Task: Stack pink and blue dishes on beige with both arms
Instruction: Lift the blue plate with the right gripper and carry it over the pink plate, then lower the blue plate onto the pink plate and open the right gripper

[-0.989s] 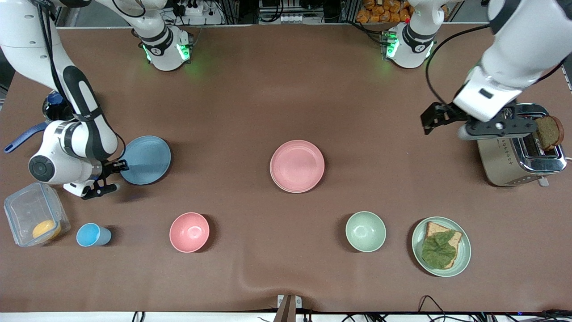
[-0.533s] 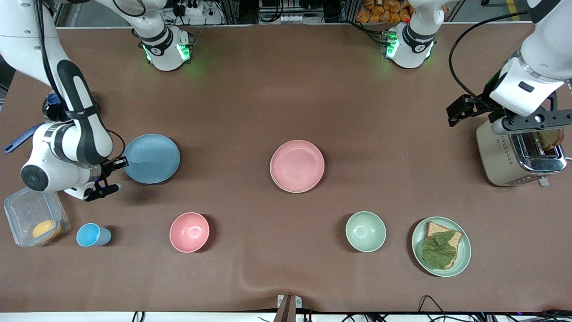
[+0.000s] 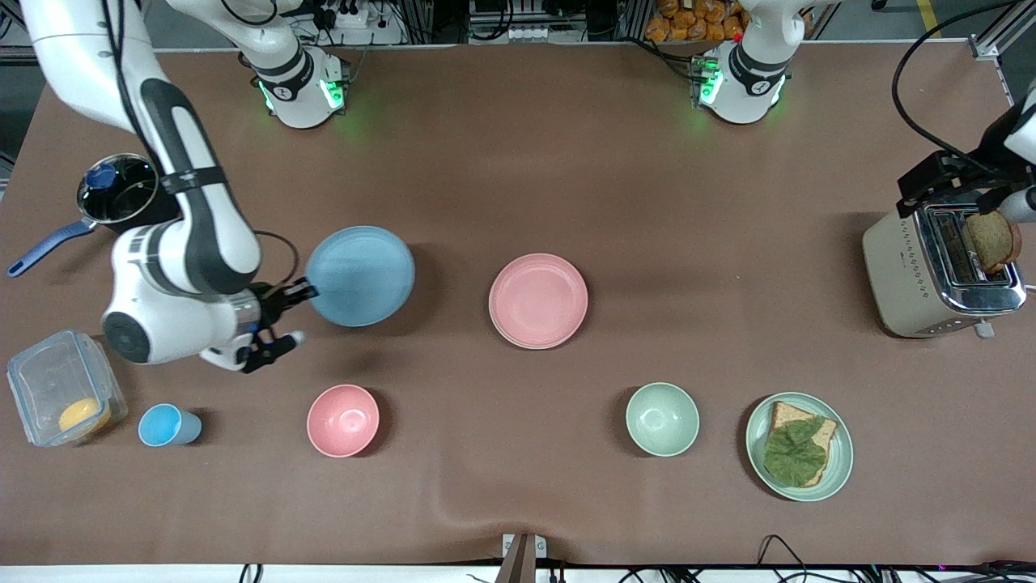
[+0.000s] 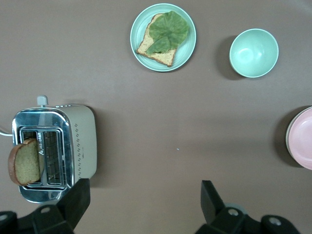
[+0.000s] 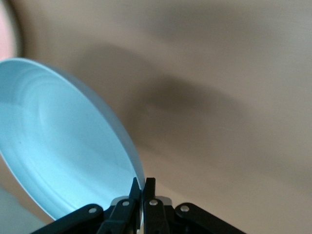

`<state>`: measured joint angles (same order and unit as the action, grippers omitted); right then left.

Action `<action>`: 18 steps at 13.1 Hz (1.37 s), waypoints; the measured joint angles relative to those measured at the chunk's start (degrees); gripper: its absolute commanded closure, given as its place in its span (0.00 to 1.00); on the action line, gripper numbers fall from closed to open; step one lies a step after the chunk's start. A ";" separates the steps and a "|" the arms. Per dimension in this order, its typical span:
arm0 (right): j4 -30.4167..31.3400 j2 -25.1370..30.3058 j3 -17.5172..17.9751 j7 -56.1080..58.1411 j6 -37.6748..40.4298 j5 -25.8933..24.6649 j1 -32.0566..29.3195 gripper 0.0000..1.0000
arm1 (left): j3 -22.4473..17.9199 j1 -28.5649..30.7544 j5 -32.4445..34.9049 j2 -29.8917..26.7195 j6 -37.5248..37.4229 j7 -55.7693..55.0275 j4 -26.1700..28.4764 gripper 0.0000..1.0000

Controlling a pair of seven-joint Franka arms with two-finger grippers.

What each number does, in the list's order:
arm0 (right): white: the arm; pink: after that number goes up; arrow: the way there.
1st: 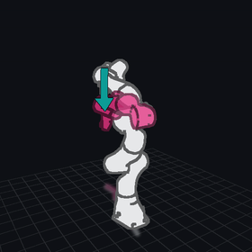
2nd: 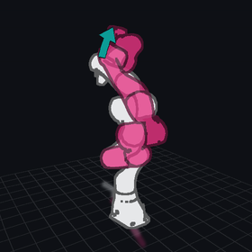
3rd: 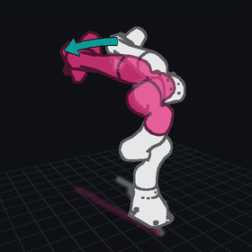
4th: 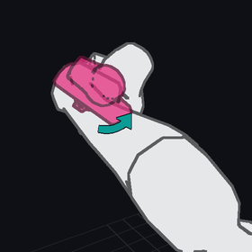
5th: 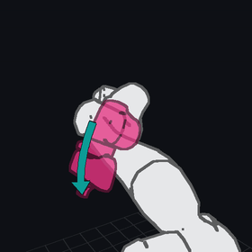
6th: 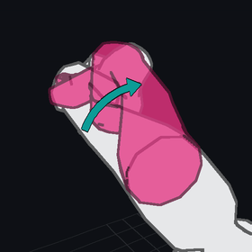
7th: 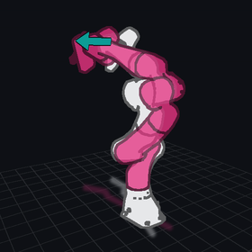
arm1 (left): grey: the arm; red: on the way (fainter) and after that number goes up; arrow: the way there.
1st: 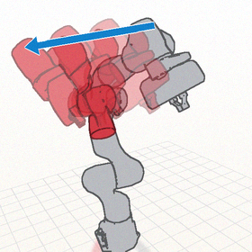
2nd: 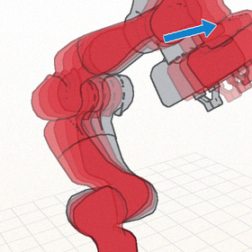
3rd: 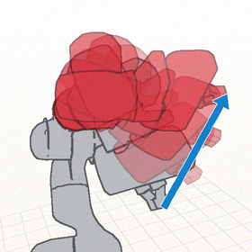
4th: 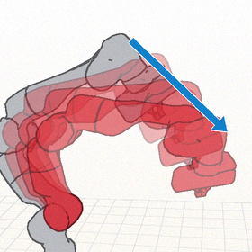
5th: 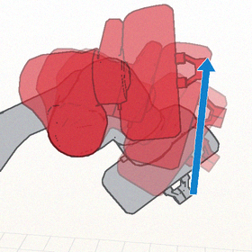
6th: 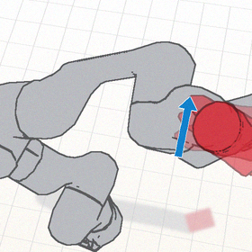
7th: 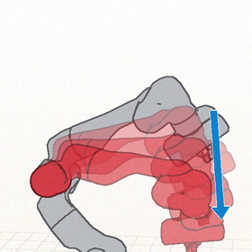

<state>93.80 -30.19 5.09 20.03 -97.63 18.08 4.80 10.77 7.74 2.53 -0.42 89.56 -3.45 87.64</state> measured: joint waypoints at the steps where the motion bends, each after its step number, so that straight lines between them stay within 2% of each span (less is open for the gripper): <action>1: -0.04 -0.04 0.09 -2.74 -1.62 2.98 2.57 1.00 | -1.30 -1.36 0.00 0.02 0.00 0.14 0.09 0.00; 4: -0.08 -0.63 0.24 -11.38 -11.05 8.94 11.70 1.00 | -3.92 -5.28 0.00 0.03 -0.02 0.14 0.23 0.00; 7: -0.01 -4.17 0.24 -14.39 -19.48 14.86 19.43 1.00 | -5.13 -6.52 0.00 0.03 -0.03 0.14 0.38 0.00; 11: -0.15 -8.04 0.17 -14.84 -25.75 16.72 21.39 1.00 | -6.19 -7.82 0.00 0.03 -0.03 0.14 0.54 0.00; 15: -1.17 -9.54 0.18 -15.25 -27.75 16.81 22.44 1.00 | -6.63 -8.46 0.00 0.06 -0.03 0.14 0.78 0.00; 16: -1.81 -10.08 0.18 -15.31 -28.11 16.82 22.73 0.61 | -6.65 -8.47 0.00 0.10 -0.03 0.14 0.82 0.00; 17: -2.34 -10.61 0.17 -15.34 -28.84 16.83 23.01 0.01 | -6.66 -8.47 0.00 0.13 -0.03 0.14 0.85 0.00; 18: -2.73 -11.01 0.17 -15.35 -29.31 16.83 23.21 0.00 | -6.66 -8.47 0.00 0.15 -0.03 0.14 0.86 0.00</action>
<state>91.08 -41.20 5.27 4.68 -126.94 34.91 28.01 4.11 -0.73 2.52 -0.28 89.52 -3.31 88.50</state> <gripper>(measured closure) 0.894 0.000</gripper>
